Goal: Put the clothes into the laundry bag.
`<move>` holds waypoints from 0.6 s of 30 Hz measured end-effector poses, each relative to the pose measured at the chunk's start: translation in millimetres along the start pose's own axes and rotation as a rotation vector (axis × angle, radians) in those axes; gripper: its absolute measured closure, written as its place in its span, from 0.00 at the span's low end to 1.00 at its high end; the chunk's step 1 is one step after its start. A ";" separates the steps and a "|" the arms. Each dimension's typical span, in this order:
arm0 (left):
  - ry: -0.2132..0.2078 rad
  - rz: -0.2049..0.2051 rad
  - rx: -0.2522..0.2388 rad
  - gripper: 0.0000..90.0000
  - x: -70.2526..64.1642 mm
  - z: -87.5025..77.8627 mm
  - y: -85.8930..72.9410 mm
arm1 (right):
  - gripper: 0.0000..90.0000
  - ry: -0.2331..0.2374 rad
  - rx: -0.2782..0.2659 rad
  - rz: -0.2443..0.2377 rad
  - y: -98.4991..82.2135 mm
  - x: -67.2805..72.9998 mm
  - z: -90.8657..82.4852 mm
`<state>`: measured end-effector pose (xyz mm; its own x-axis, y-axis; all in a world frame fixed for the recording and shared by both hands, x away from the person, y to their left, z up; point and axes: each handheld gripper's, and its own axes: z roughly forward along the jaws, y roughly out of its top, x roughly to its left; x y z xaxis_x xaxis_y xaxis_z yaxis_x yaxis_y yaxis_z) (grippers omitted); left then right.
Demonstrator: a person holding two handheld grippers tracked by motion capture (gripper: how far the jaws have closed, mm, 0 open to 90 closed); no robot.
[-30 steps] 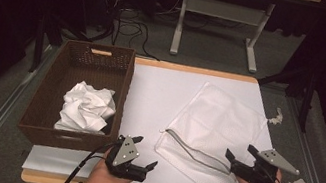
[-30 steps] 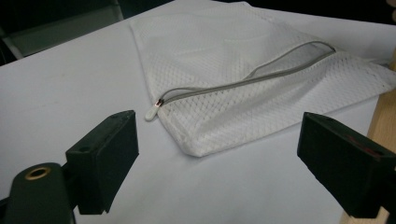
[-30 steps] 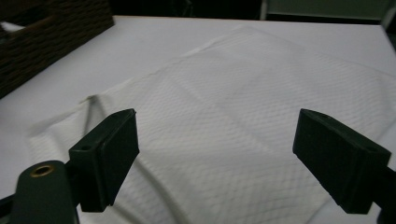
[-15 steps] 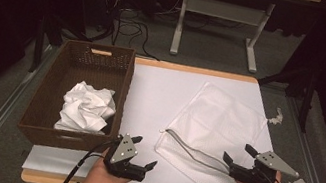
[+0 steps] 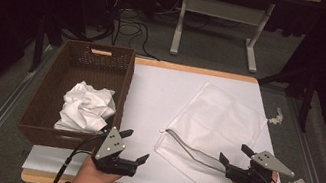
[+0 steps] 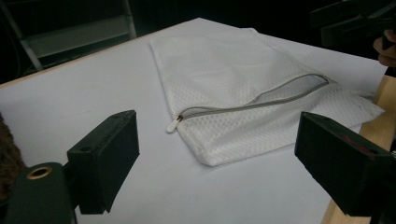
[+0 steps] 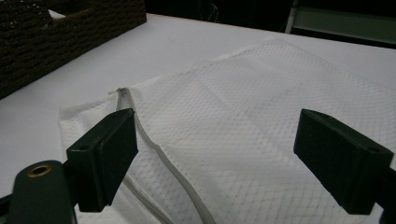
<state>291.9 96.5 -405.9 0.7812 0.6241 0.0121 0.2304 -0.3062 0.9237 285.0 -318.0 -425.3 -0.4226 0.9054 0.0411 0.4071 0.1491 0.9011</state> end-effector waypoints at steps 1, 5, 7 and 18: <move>0.006 -0.003 -0.003 0.16 1.4 -2.2 0.6 | 0.15 -0.001 -0.001 -0.002 -0.2 0.0 0.8; 0.017 -0.025 -0.017 0.15 8.7 -12.1 5.5 | 0.15 -0.015 0.007 -0.006 -2.0 -0.1 2.0; 0.034 -0.034 -0.026 0.15 13.4 -16.7 7.0 | 0.15 -0.016 0.006 -0.005 -2.4 0.3 0.3; 0.172 -0.088 -0.064 0.12 43.4 -43.5 7.2 | 0.16 -0.005 0.004 0.009 -2.7 -5.0 -0.7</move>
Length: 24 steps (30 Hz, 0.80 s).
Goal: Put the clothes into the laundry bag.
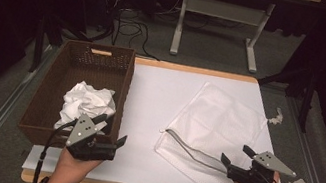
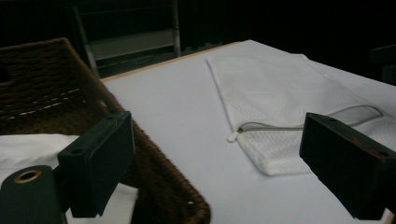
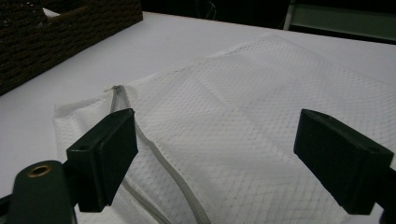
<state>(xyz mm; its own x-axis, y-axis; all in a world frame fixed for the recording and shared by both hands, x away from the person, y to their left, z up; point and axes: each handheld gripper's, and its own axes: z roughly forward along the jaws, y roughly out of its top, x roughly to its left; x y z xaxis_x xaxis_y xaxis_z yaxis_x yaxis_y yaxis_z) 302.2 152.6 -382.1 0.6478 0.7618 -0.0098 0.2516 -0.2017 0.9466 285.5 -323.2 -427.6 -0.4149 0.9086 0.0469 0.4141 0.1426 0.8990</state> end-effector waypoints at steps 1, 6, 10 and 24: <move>0.013 0.000 -0.003 0.11 2.5 -1.6 0.0 | 0.16 0.000 0.001 0.000 0.1 -0.1 0.6; 0.099 -0.015 -0.025 0.09 21.2 -12.8 -1.2 | 0.16 0.002 0.013 -0.004 0.1 1.3 3.9; 0.165 -0.045 -0.041 0.07 37.3 -22.7 0.3 | 0.16 0.004 0.012 -0.002 -0.3 0.9 4.2; 0.328 -0.120 -0.036 0.00 78.9 -52.1 -6.5 | 0.17 0.002 0.013 0.018 -1.3 -3.4 3.3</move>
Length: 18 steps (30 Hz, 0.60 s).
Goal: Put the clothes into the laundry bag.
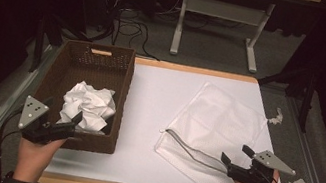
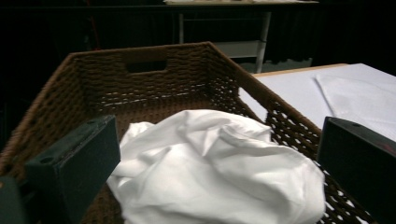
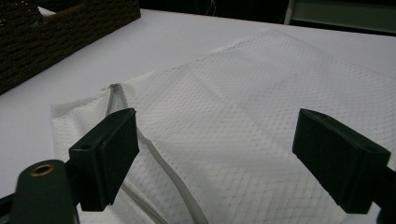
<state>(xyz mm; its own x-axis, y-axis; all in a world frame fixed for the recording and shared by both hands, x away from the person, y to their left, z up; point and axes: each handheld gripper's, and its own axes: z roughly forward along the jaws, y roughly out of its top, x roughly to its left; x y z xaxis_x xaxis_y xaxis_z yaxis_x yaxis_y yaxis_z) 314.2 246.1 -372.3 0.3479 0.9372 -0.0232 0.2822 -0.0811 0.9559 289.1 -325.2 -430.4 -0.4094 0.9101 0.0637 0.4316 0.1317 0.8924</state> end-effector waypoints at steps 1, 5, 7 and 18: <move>0.002 -0.001 -0.001 0.00 0.5 -0.1 -0.5 | 0.17 0.001 0.001 0.002 -0.1 0.3 0.1; -0.005 -0.002 0.010 0.00 -0.5 3.1 -3.0 | 0.17 0.005 0.008 -0.001 -0.3 1.5 1.7; -0.009 0.001 0.011 0.00 -1.0 3.7 -3.2 | 0.17 0.006 0.006 -0.007 -0.2 1.6 2.3; -0.046 0.006 0.004 0.03 -10.7 14.3 -3.1 | 0.17 0.003 0.002 -0.001 0.0 0.7 0.4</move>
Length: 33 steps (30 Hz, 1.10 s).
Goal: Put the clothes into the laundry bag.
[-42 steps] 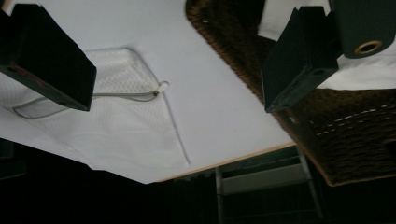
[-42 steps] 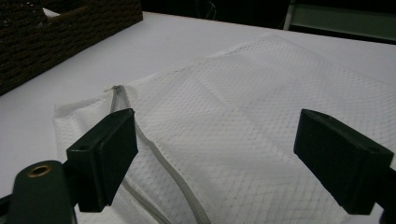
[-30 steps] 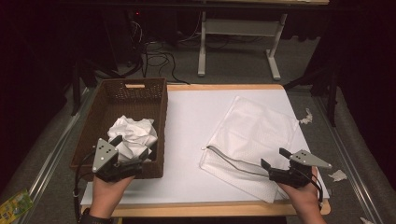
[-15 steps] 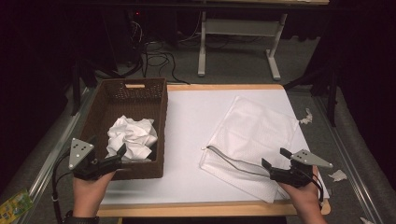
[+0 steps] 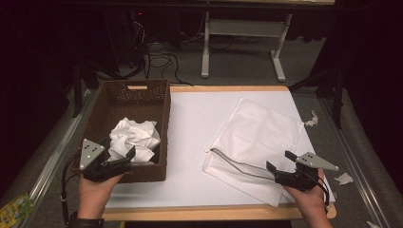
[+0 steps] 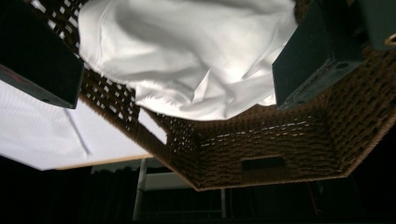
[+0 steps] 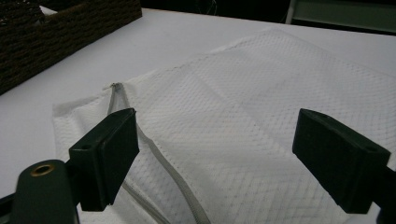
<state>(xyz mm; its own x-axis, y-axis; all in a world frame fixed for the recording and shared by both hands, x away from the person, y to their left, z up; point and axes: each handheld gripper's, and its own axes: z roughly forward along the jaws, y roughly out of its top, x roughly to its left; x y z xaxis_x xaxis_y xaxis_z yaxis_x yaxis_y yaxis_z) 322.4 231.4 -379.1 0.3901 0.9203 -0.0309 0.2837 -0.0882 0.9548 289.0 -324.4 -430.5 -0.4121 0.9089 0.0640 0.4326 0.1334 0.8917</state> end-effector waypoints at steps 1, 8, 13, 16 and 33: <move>-0.003 0.001 -0.017 0.04 -0.8 1.0 0.7 | 0.17 0.004 0.000 -0.002 0.2 -0.1 -0.3; 0.011 -0.014 0.011 0.04 -1.1 17.6 20.9 | 0.17 0.013 -0.005 0.010 -0.1 -2.2 -1.7; 0.017 -0.015 0.048 0.04 2.6 34.9 33.9 | 0.17 0.014 -0.010 0.013 0.7 -2.9 -2.2; 0.018 -0.021 0.081 0.04 6.5 45.6 40.0 | 0.17 0.016 -0.009 0.013 0.6 -2.6 -2.0; 0.026 -0.019 0.397 0.01 16.4 86.9 55.6 | 0.17 0.028 -0.001 0.010 0.4 -3.0 -1.2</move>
<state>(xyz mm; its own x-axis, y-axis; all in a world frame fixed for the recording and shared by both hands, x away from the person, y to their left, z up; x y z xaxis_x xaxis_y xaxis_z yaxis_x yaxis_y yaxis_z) 420.7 208.5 -352.2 0.3604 0.9321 -0.0352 0.6095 -0.2067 0.7654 289.5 -327.5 -429.9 -0.4300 0.8988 0.0858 0.4360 0.1235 0.8914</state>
